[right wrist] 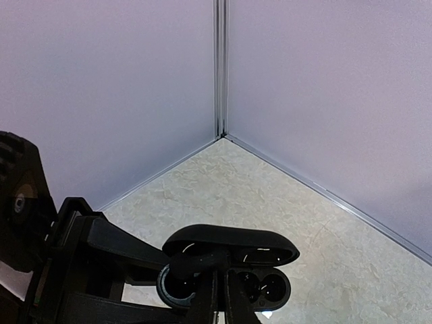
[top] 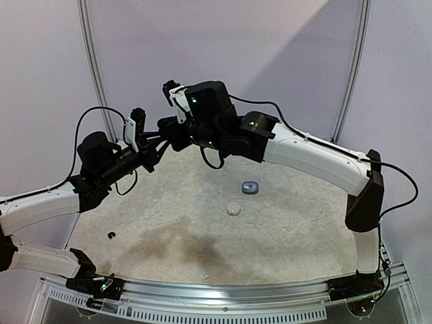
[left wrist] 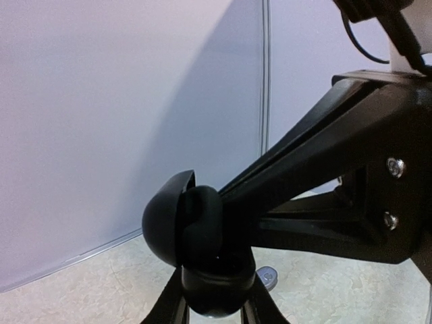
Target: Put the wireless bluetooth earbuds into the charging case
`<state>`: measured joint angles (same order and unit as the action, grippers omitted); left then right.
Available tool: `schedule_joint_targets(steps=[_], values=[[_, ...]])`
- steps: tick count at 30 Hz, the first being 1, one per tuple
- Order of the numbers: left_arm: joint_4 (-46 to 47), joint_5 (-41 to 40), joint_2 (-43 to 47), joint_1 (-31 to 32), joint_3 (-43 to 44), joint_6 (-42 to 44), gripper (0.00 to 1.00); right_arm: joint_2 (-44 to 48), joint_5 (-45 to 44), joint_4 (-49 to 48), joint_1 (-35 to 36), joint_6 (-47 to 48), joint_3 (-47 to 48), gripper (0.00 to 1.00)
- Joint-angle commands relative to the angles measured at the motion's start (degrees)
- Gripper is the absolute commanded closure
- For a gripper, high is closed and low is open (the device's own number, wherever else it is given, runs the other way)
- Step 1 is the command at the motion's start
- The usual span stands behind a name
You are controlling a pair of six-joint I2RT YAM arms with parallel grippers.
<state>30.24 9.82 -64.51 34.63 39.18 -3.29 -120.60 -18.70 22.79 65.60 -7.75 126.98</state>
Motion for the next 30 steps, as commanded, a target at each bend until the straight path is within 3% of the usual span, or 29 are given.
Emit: schedule_joint_targets(steps=[1,9,16,30], values=[[5.5,2.8,1.5,0.5,1.2,2.3,1.00,-0.2,4.1,4.8,0.3,1.5,-1.7,0.96],[6.4,4.5,1.5,0.4,0.8,3.2,1.00,-0.2,4.5,6.6,0.3,1.9,-1.7,0.95],[7.3,6.5,1.5,0.2,0.5,2.4,1.00,0.4,6.8,7.8,0.2,3.3,-1.7,0.84],[7.6,8.2,1.7,0.1,0.8,-0.8,1.00,1.9,10.9,11.6,-0.3,5.1,-1.5,0.76]])
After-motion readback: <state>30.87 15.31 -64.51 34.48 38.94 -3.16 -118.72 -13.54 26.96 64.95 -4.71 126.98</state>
